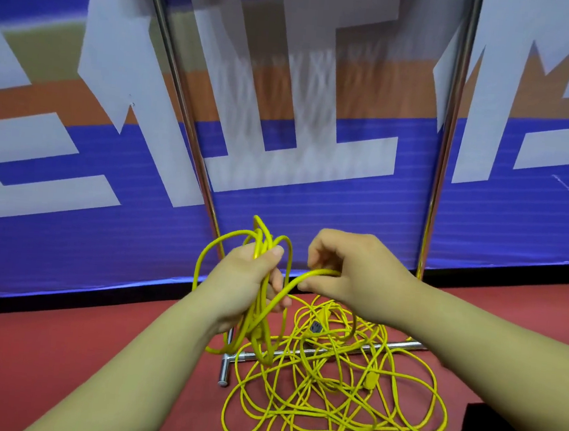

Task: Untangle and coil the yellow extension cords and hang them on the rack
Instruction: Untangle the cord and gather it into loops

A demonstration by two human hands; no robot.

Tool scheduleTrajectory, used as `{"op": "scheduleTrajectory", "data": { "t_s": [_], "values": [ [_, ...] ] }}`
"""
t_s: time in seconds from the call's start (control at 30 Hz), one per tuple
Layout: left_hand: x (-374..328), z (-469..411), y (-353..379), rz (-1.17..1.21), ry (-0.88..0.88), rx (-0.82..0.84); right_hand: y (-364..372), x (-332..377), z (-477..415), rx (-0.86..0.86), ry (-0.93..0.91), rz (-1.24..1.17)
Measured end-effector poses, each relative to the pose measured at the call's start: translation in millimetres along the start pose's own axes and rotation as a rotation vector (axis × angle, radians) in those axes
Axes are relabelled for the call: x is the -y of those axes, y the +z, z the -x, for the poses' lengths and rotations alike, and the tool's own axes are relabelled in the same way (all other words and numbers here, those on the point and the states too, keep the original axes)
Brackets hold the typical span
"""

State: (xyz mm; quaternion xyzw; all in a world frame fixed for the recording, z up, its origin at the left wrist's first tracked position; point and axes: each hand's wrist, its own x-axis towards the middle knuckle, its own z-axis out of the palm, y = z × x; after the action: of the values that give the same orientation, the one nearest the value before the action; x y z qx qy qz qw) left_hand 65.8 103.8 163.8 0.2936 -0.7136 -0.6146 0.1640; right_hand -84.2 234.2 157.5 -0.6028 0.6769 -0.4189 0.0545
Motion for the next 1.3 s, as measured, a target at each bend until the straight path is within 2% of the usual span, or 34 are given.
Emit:
{"op": "scheduleTrajectory", "data": {
  "t_s": [0.1,0.17,0.27,0.4,0.47,0.57,0.67,0.73,0.9,0.97,1.03,1.13,1.2,1.3],
  "values": [
    [-2,1,4,-0.021,-0.016,0.073,-4,-3,0,-0.047,0.094,-0.055],
    [-5,1,6,-0.009,-0.024,0.111,-6,-6,-2,-0.010,0.134,-0.123],
    [-15,3,7,0.059,-0.004,0.140,-6,-18,-4,0.171,0.204,-0.389],
    [-31,4,-12,0.322,0.005,0.099,-1,-41,4,0.443,0.304,-0.463],
    [-34,4,-23,0.385,-0.007,0.096,-2,-43,3,0.421,0.326,-0.502],
    [-29,2,-31,0.376,-0.037,0.092,-11,-38,-1,0.257,0.334,-0.488],
    [-20,-1,-33,0.291,-0.075,0.079,-23,-29,-5,0.096,0.271,-0.389],
    [-15,-3,-33,0.252,-0.118,0.107,-30,-19,-6,0.056,0.205,-0.344],
    [-13,-7,-28,0.189,-0.149,0.182,-27,7,-4,0.184,0.014,-0.048],
    [-13,-7,-28,0.146,-0.150,0.184,-23,7,-4,0.183,-0.012,0.020],
    [-14,-6,-28,0.128,-0.176,0.215,-21,3,-7,0.108,-0.001,0.001],
    [-21,-1,-22,0.010,-0.157,0.233,-23,-7,-11,0.040,0.036,-0.153],
    [-26,2,-18,-0.073,-0.113,0.238,-23,-11,-11,0.069,0.041,-0.176],
    [-30,3,-19,0.041,-0.141,0.275,-20,-17,-9,0.137,0.052,-0.144]
  ]
}}
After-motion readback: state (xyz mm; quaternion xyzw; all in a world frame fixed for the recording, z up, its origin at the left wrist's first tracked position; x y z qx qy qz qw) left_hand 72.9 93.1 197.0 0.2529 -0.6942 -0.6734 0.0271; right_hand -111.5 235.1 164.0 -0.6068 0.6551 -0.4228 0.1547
